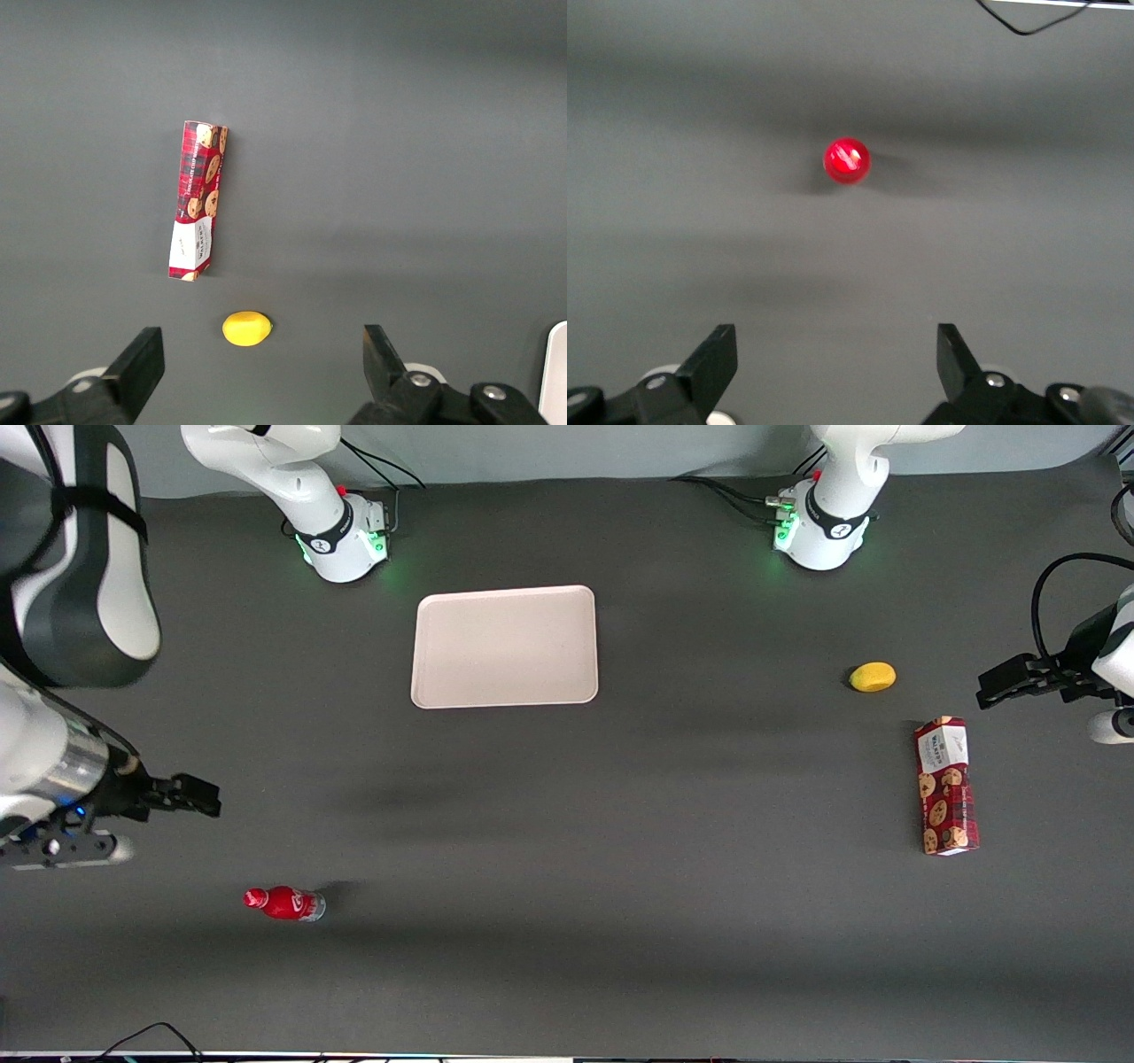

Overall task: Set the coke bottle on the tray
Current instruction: 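Move the open right gripper down to the small red Coca-Cola bottle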

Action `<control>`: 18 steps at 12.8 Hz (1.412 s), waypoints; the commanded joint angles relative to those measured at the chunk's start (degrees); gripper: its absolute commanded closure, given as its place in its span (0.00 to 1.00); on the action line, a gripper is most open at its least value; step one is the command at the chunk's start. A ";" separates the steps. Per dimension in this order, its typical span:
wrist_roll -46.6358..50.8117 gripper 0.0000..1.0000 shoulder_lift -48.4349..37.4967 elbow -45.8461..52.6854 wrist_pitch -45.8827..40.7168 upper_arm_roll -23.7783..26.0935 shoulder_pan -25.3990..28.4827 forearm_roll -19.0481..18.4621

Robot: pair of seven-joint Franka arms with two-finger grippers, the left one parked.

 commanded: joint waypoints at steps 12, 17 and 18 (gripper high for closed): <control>-9.17 0.00 18.24 3.68 17.39 -0.17 -0.45 4.00; -9.53 0.00 19.47 3.68 19.50 -0.26 -0.62 4.00; -9.53 0.07 19.47 3.59 19.50 -0.26 -0.71 4.00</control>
